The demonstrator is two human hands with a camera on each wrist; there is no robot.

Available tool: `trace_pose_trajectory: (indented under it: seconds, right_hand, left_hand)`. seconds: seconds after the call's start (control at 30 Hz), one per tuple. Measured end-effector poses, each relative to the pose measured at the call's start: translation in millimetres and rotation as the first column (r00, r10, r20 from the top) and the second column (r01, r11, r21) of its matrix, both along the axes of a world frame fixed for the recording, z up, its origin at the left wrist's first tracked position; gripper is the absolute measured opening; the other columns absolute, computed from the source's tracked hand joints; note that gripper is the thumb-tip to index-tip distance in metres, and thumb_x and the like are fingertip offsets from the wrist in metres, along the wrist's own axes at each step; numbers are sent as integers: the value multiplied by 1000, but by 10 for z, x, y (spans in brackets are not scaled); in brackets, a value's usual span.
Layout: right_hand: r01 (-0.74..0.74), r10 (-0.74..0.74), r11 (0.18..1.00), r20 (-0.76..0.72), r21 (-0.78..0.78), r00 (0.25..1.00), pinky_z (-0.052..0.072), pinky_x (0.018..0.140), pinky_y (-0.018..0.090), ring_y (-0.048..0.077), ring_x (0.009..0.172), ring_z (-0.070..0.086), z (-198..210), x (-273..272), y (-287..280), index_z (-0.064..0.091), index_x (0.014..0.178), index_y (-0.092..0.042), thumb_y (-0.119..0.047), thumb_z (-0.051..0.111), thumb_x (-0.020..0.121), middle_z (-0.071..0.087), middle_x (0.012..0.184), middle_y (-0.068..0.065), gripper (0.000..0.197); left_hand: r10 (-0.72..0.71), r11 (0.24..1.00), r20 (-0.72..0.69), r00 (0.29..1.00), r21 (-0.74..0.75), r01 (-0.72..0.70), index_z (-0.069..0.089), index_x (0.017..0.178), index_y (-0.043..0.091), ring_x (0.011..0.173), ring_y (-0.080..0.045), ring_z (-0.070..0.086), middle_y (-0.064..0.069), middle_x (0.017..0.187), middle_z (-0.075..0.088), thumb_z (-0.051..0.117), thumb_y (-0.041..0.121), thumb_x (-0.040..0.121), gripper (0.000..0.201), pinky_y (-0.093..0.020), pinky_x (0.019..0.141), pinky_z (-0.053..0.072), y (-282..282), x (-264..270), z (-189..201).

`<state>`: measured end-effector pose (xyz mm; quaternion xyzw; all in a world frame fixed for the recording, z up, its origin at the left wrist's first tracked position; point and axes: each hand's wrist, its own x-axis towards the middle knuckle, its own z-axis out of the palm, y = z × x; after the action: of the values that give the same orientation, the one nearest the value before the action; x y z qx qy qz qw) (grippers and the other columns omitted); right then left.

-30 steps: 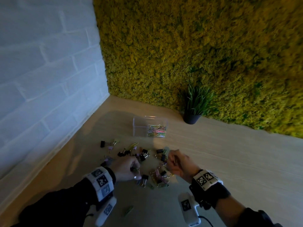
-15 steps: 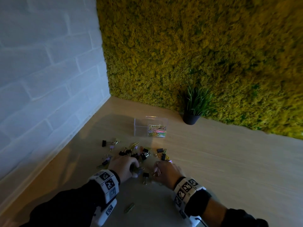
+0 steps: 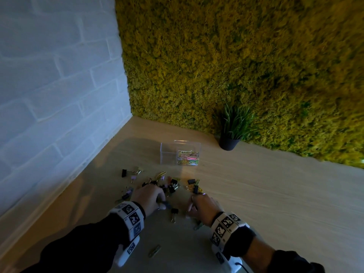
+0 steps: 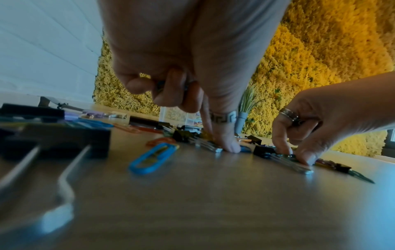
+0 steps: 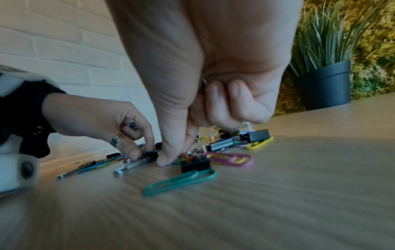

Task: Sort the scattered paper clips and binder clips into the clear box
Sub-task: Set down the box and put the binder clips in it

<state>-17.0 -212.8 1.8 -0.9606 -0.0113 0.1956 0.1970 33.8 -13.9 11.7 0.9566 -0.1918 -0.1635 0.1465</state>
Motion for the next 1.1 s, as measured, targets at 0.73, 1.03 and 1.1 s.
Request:
trace_pose_trajectory:
  seconds: [0.73,1.03,1.1]
  right_hand:
    - [-165,161,984,-66,-72,985,44,78,28,21,91,61,123,242,-32,44,65,-23,-22,49,92,66,103,12,28]
    - [422,-250,524,-340,740,907,20,30,10,4,30,25,243,378,-52,34,66,-15,-5,25,97,36,39,-7,34]
    - [415,-262,559,-321,718,910,22,30,9,3,29,26,228,389,-19,36,76,-18,-2,25,97,37,40,-7,29]
  left_hand:
    - [-29,870,-178,984,-490,-63,49,72,22,62,-7,43,7,66,48,54,21,92,20,-20,62,33,44,288,226]
    - [-259,192,-773,580,-629,-753,37,67,17,41,-6,29,6,53,38,28,27,100,36,-17,40,27,24,267,467]
    - [-332,108,-767,549,-609,-786,37,68,16,37,-5,27,7,49,32,28,26,100,34,-17,36,23,8,278,507]
